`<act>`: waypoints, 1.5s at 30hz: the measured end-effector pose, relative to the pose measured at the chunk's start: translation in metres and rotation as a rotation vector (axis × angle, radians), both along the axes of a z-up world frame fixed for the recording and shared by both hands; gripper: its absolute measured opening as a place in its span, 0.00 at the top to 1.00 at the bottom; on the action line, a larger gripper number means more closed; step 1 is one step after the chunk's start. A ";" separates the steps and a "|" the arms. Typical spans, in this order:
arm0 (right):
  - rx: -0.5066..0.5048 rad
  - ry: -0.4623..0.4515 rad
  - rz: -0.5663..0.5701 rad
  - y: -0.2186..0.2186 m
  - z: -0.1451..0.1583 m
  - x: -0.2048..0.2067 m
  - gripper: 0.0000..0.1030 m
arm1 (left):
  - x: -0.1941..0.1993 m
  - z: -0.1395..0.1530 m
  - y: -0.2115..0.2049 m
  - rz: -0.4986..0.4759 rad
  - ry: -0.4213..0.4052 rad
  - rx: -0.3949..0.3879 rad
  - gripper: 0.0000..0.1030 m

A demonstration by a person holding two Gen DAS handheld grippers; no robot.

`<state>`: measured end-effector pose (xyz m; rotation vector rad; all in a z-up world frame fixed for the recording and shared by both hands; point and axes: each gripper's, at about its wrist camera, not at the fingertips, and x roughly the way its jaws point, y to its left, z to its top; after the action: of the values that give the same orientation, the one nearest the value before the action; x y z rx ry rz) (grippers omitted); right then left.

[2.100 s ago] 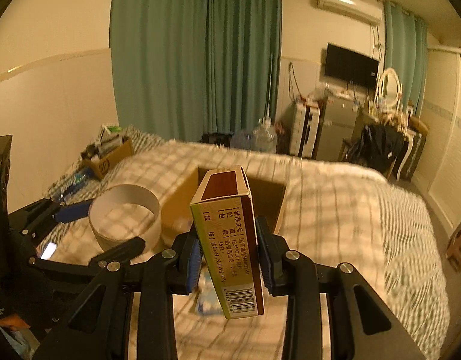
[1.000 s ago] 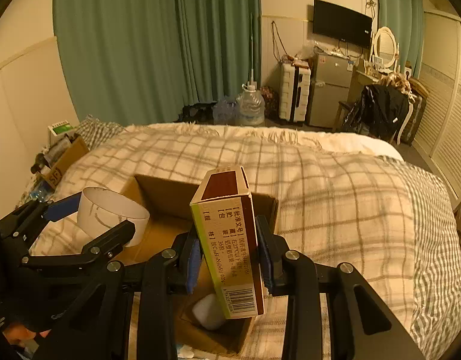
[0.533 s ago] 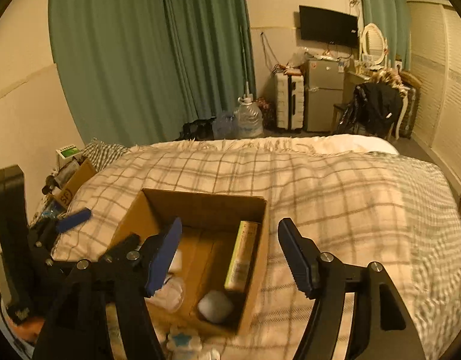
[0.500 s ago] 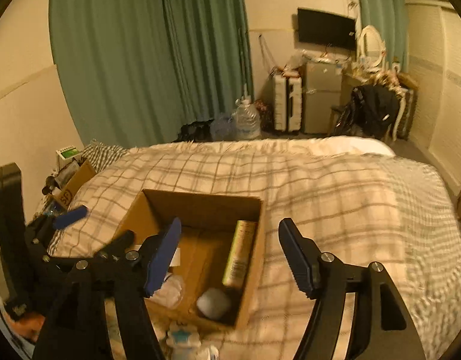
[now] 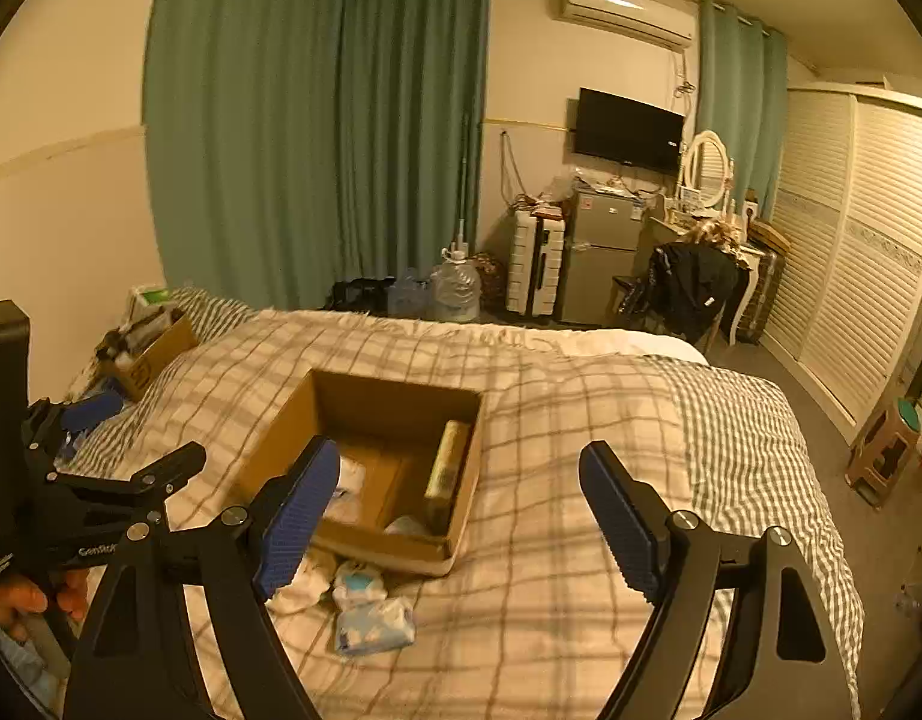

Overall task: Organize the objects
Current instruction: 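Move the right gripper to the blue floral tissue pack and grasp it, then grasp the white cloth with the left gripper while the right holds the tissue pack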

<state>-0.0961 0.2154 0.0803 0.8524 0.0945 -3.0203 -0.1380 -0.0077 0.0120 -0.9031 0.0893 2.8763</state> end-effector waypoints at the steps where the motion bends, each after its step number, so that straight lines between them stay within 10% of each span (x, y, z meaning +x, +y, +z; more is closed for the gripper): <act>1: 0.011 -0.006 0.001 -0.005 -0.005 0.003 0.20 | 0.006 -0.005 -0.003 0.013 -0.001 0.017 0.00; 13: 0.077 -0.111 0.013 -0.028 -0.104 -0.015 0.18 | 0.029 -0.083 -0.001 0.089 -0.075 -0.053 0.00; 23: 0.217 -0.391 0.111 -0.053 -0.204 -0.047 0.18 | 0.025 -0.120 -0.018 0.139 -0.158 -0.059 0.00; 37: 0.155 -0.581 0.147 -0.055 -0.250 -0.080 0.13 | 0.013 -0.136 -0.025 0.174 -0.235 -0.046 0.00; 45: 0.161 -0.517 0.112 -0.047 -0.235 -0.065 0.30 | 0.014 -0.137 -0.015 0.135 -0.232 -0.069 0.00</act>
<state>-0.1613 0.1679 -0.1546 1.5472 0.3687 -2.6153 -0.1238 -0.0231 -0.1247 -1.2952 0.1089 2.8796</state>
